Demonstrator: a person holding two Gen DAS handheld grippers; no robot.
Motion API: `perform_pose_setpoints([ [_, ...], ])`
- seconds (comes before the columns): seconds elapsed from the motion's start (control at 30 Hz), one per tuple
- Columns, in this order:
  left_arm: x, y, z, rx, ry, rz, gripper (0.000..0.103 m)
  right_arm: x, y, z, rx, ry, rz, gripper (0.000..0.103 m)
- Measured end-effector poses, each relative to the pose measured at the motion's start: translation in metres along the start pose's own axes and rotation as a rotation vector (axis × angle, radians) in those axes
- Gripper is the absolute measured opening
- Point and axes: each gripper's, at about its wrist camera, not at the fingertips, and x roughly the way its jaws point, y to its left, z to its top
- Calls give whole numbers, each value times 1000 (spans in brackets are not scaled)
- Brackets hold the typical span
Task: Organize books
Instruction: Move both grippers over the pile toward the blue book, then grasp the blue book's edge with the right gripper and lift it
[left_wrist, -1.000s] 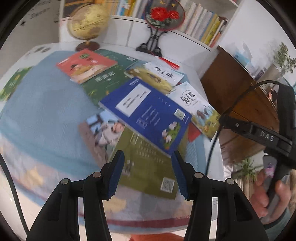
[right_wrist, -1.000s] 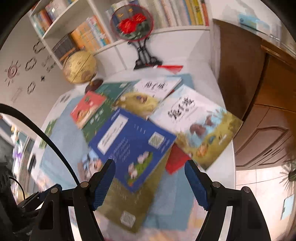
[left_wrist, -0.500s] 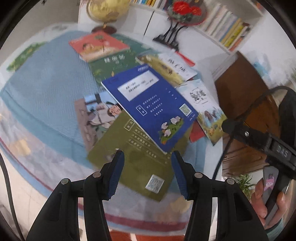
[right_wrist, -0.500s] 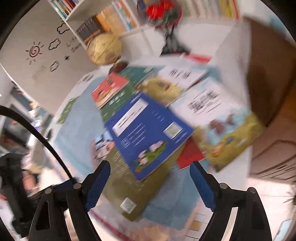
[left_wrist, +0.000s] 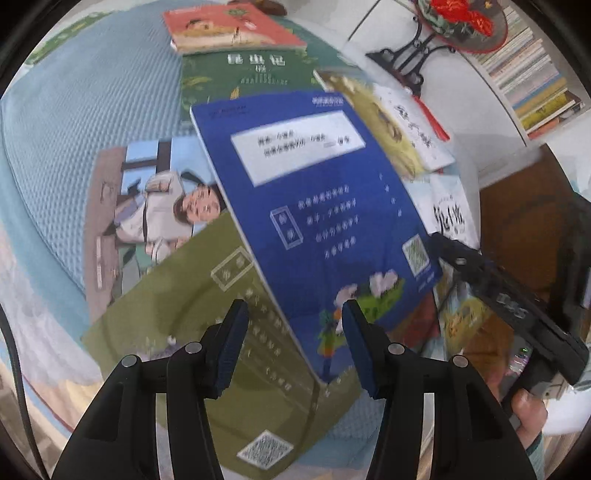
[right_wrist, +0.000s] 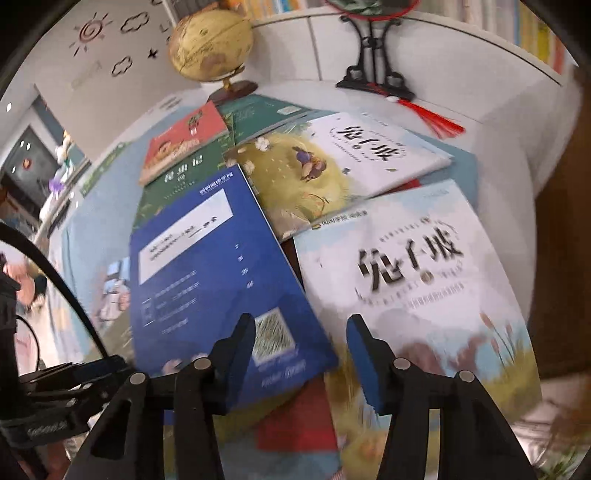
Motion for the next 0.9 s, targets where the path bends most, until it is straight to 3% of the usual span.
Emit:
perform_pose_setpoints([
  [0.17, 4, -8, 6, 31, -7, 8, 50, 8, 7, -3, -25, 24, 56, 51],
  [0.3, 1, -7, 1, 76, -23, 31, 50, 3, 27, -24, -92, 31, 4, 51],
  [0.53, -11, 9, -18, 87, -34, 19, 50, -8, 42, -62, -98, 51, 31, 53],
  [0.67, -13, 9, -24, 91, -29, 32, 50, -7, 41, -61, -80, 65, 32, 54],
  [0.9, -15, 13, -30, 52, -13, -34, 50, -8, 31, -56, 6, 88, 92, 55],
])
